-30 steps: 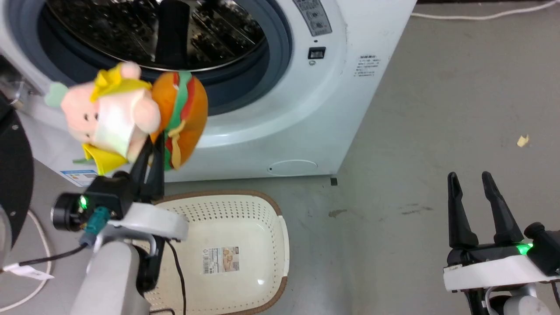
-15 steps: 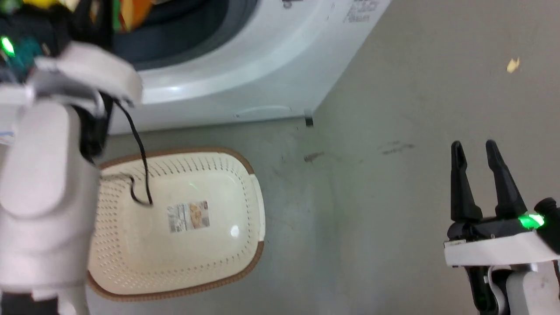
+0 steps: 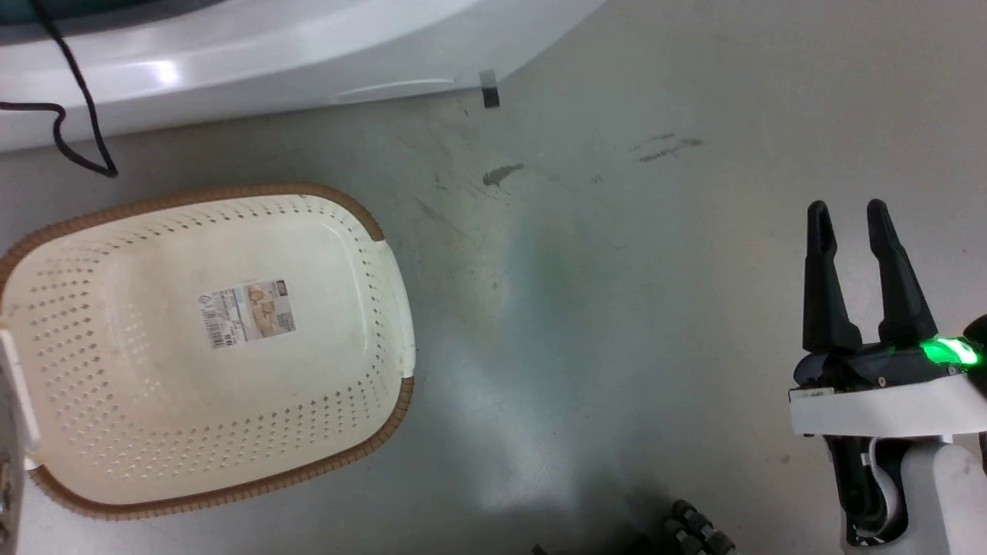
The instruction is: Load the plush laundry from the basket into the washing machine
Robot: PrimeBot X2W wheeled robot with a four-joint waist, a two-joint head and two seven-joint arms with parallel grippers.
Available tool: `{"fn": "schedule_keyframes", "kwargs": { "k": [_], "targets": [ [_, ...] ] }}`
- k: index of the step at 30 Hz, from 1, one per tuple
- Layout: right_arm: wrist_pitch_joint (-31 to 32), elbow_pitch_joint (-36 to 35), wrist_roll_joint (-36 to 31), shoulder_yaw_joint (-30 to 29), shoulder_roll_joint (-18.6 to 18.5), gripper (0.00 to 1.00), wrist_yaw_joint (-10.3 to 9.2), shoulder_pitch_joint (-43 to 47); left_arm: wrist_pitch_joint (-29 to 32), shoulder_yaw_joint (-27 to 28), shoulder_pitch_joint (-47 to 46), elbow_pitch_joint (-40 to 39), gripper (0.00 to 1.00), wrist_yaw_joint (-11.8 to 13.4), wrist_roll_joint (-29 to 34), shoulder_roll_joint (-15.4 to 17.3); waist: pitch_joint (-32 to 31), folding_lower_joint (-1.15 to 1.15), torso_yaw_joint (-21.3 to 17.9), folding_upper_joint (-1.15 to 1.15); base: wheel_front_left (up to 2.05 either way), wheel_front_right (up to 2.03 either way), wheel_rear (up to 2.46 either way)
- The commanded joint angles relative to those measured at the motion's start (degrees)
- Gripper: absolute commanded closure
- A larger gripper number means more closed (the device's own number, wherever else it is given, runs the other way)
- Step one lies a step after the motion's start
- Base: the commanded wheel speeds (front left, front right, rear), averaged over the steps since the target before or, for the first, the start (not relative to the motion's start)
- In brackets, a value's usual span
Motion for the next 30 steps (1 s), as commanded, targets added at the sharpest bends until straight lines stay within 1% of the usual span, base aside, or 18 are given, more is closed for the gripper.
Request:
{"fn": "schedule_keyframes", "kwargs": {
  "k": [1, 4, 8, 9, 10, 15, 19, 25, 28, 30],
  "targets": [
    [-0.25, -0.29, 0.45, 0.12, 0.02, 0.0, -0.04, -1.05, 0.32, -0.34, -1.33, 1.16, 1.0, -0.2, 0.37, 0.52, 1.42, -0.02, -1.0, 0.0, 0.0, 0.0, 0.0],
    [-0.25, -0.31, 0.6, 0.11, 0.02, 0.0, -0.04, -1.48, 1.42, -1.09, -3.65, 5.14, 1.0, -0.32, 0.74, 0.82, 1.95, -0.02, -1.03, 0.0, 0.0, 0.0, 0.0],
    [-0.25, -0.22, 0.53, -0.1, 0.02, 0.0, -0.04, -1.75, 0.85, -1.62, -5.32, 9.0, 1.0, -0.2, 0.68, 0.45, 1.64, -0.02, -0.58, 0.0, 0.0, 0.0, 0.0],
    [-0.25, -0.15, 0.42, -0.17, 0.02, 0.0, -0.04, -1.77, -0.08, -2.02, -5.49, 9.52, 0.76, 0.1, 1.08, 0.41, 1.39, -0.02, -0.36, 0.0, 0.0, 0.0, 0.0],
    [-0.25, -0.06, 0.31, -0.21, 0.02, 0.0, -0.04, -1.87, -0.93, -2.41, -5.5, 10.17, 0.0, 0.35, 1.42, 0.33, 1.0, -0.02, -0.16, 0.0, 0.0, 0.0, 0.0],
    [-0.25, -0.44, -0.11, -1.63, 0.02, 0.0, -0.04, -2.36, -5.06, -3.2, -3.98, 13.5, 0.0, 0.34, 1.04, -0.61, -2.35, -0.02, 0.93, 0.0, 0.0, 0.0, 0.0],
    [-0.25, -0.21, -1.38, -2.04, 0.02, 0.0, -0.04, -2.01, -11.07, -3.38, 0.34, 15.47, 0.0, 0.9, 0.46, -1.16, -7.99, -0.02, 1.7, 0.0, 0.0, 0.0, 0.0],
    [-0.25, -0.07, -3.72, -4.54, 0.02, 0.0, -0.04, -0.22, -20.0, -3.74, 8.6, 16.5, 0.0, 0.71, -1.64, -5.08, -17.09, -0.02, 5.56, 0.0, 0.0, 0.0, 0.0],
    [-0.25, -0.09, -5.19, -5.04, 0.02, 0.0, -0.04, 1.11, -22.26, -3.54, 13.4, 15.72, 0.0, 0.36, -3.23, -6.94, -21.4, -0.02, 7.41, 0.0, 0.0, 0.0, 0.0],
    [-0.25, 0.12, -6.03, -5.58, 0.02, 0.0, -0.04, 2.22, -23.29, -3.73, 17.27, 13.8, 0.0, 0.6, -3.55, -7.9, -24.4, -0.02, 8.8, 0.0, 0.0, 0.0, 0.0]
  ]
}}
